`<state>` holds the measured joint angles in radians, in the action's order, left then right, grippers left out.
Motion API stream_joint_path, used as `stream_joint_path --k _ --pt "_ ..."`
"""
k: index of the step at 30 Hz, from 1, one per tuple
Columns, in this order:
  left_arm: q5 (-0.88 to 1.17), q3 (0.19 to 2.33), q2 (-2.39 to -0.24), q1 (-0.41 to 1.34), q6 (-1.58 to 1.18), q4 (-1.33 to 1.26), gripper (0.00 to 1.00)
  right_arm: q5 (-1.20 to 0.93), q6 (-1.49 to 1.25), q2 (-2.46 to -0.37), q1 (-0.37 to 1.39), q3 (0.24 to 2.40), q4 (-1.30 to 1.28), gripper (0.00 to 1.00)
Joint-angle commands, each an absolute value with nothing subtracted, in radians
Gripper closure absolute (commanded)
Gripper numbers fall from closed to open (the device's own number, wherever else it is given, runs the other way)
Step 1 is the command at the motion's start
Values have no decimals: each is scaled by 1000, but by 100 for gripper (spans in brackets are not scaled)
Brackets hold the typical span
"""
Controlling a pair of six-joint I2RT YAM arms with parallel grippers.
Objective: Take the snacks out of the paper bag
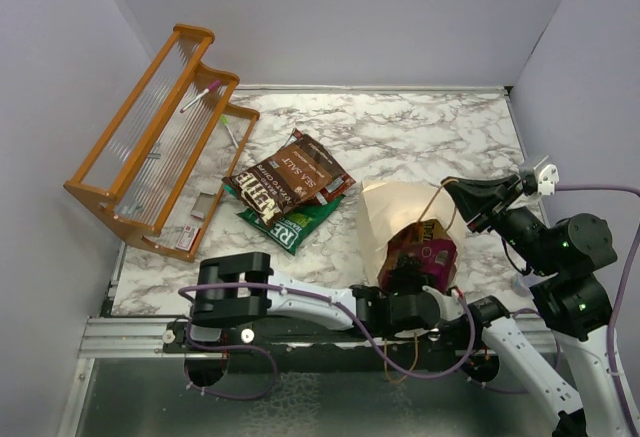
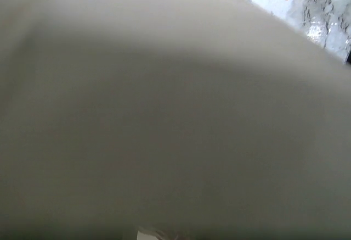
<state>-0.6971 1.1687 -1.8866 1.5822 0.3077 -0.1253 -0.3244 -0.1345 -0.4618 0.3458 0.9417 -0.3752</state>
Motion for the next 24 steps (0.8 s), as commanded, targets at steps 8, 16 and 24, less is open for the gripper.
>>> stream_joint_path --k 8,16,24 --pt "-697 1184 -1617 1608 271 -9 85 -301 -119 -453 344 963 -363 98" --pt "-551 1138 -1385 1620 261 1 89 -301 -113 -477 344 963 -347 98" --pt "-374 1137 -1096 1623 222 79 90 -271 -149 -473 344 956 -326 98"
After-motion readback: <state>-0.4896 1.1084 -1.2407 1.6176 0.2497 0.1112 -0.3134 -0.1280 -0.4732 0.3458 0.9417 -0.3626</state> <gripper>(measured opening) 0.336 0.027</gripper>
